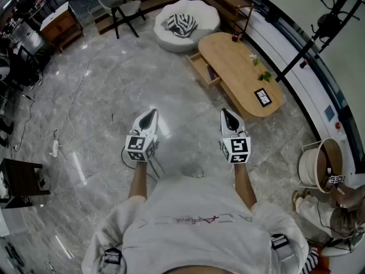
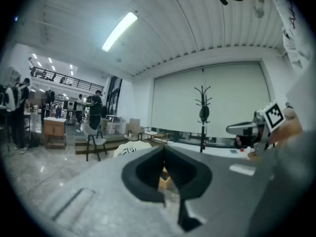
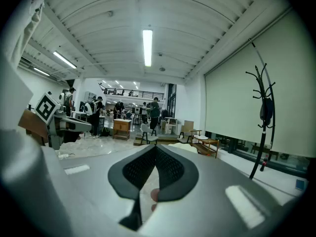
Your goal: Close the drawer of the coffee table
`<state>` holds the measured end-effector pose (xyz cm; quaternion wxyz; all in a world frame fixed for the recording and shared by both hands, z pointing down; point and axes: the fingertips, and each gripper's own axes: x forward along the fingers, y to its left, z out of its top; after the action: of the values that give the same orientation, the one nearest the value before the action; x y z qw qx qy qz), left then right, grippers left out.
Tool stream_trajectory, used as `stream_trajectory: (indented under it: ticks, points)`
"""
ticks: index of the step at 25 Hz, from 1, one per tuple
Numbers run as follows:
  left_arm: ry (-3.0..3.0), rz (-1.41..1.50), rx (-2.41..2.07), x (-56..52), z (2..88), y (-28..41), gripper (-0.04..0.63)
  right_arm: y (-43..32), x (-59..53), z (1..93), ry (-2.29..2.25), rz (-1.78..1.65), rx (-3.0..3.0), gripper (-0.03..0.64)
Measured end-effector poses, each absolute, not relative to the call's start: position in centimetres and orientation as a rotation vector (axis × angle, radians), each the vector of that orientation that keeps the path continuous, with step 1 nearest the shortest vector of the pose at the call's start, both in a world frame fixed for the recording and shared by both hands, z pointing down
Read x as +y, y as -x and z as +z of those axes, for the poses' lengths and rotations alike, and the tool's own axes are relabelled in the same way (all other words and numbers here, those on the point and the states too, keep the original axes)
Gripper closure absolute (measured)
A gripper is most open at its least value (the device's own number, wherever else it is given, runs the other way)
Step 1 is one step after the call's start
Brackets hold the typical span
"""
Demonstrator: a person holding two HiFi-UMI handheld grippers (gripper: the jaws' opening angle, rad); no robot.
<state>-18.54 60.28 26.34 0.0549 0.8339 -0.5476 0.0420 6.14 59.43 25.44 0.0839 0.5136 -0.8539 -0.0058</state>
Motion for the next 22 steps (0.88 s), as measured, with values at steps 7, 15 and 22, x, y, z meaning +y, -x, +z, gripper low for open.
stream_trajectory:
  ticks: [7,15,22]
  points:
    - [-2.569,0.123,-1.630,59.7,26.8,19.3,0.597,-4.8,59.2,25.3,-1.527,-0.026,-2.540,0.614]
    - [-2.583,0.133,-1.619,59.1,26.6,21.6,0.597,-2.3,58.7,24.6,-1.534,-0.014,-2.557,0.614]
    - [-2.597,0.137,-1.602,59.2,27.3,23.7,0.597,0.4,59.4,25.5,-1.514,-0.013,-2.541,0.614]
